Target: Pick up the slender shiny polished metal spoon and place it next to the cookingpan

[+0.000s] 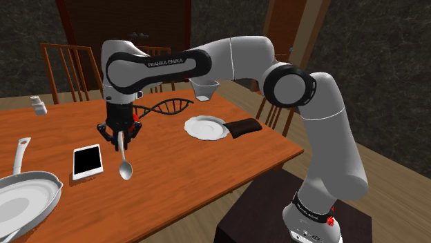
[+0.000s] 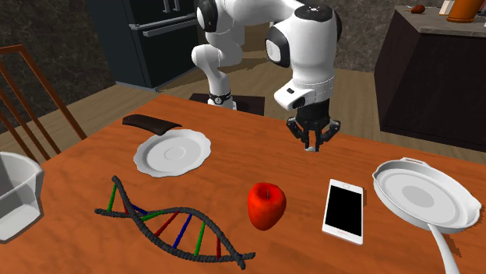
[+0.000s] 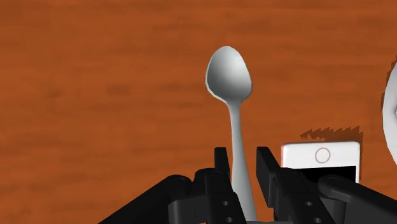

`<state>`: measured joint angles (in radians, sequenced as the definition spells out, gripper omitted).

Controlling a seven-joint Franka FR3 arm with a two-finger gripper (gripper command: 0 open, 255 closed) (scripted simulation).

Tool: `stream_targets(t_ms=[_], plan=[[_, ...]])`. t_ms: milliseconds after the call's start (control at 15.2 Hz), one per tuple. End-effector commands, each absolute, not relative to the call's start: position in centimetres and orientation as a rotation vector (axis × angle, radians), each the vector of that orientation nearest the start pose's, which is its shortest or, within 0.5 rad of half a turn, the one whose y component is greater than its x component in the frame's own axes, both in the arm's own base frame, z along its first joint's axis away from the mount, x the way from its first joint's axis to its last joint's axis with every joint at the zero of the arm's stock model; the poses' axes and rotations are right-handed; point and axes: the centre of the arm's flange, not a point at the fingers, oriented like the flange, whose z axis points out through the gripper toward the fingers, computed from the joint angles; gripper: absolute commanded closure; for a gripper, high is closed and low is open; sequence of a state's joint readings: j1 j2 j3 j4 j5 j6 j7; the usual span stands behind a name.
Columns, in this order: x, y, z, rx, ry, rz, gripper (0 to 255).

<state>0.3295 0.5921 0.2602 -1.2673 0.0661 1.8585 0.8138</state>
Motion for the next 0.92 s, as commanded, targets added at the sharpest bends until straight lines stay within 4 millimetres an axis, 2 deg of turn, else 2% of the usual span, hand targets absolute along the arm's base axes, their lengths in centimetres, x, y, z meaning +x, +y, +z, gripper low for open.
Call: stream_targets(t_ms=[0,792,858], plan=[[62.1,37.0,41.3,-2.936,0.423,0.178,255],[62.1,37.0,34.6,-2.936,0.423,0.178,255],[62.1,37.0,34.6,-2.936,0.423,0.178,255]])
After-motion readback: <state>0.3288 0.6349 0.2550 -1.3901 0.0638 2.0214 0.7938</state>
